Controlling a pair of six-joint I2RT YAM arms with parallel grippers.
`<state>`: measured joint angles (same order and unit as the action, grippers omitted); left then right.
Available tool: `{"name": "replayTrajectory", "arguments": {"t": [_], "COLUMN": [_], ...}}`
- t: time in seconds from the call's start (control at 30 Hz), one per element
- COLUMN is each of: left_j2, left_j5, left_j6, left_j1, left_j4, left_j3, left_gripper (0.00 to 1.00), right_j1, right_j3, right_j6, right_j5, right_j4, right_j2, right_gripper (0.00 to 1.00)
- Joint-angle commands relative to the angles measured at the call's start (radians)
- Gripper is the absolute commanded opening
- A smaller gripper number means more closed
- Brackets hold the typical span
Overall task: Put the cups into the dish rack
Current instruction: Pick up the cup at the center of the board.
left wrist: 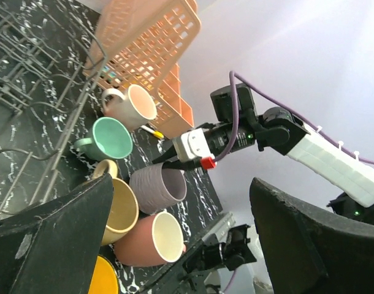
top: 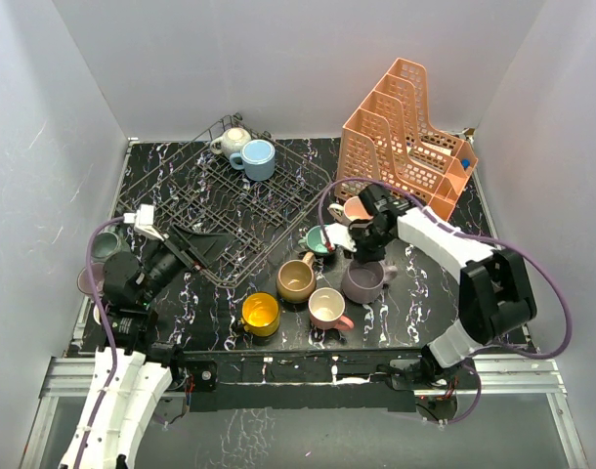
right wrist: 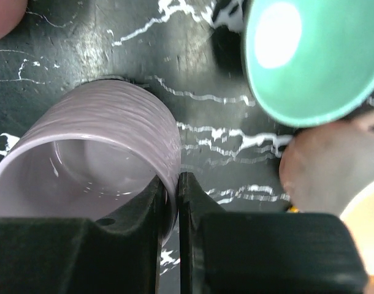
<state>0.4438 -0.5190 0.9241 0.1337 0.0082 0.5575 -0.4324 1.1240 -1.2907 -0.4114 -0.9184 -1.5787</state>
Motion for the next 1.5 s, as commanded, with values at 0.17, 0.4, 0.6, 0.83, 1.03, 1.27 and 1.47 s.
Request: {"name": "replayTrajectory", "arguments": {"t": [0.17,0.4,0.6,0.83,1.03,1.27,1.47], "left_j2": [0.101,0.118,0.205,0.452,0.666,0.771,0.881], "left_j5": [-0.156,-0.121,0.007,0.229,0.322,0.533,0.592], "left_j6": [0.286,0.268,0.233,0.07,0.047,-0.091,-0.126], "left_j1": [-0.001,0.044,0.232,0.624,0.801,0.965,1.0], "left_j4": [0.483,0.484,0.536,0.686,1.001,1.028,1.114], "left_j3": [-0.133,-0.09,-0.09,0.0,0.032,0.122,0.214], "left_gripper": [0.89,0.89,0.89,0.89,0.85,0.83,0.82], "right_j1": [0.098,0.337,0.418,0.483,0.487,0.489,0.489], "right_j3": [0.003,0.067,0.152,0.132,0.084,-0.015,-0.065], "right_j6": [0.37,0.48,0.643,1.003,1.446,1.907,2.241], "right_j5": [-0.087,-0.355,-0.516,-0.72,-0.801,-0.802,-0.805], "right_j4": [0.083,0.049,0.064,0.325,0.685,1.104,1.362], "right_j2": [0.273,0.354,0.387,0.43,0.443,0.494,0.508], "right_gripper": [0.08,0.08,0.08,0.08,0.08,0.08,0.08]}}
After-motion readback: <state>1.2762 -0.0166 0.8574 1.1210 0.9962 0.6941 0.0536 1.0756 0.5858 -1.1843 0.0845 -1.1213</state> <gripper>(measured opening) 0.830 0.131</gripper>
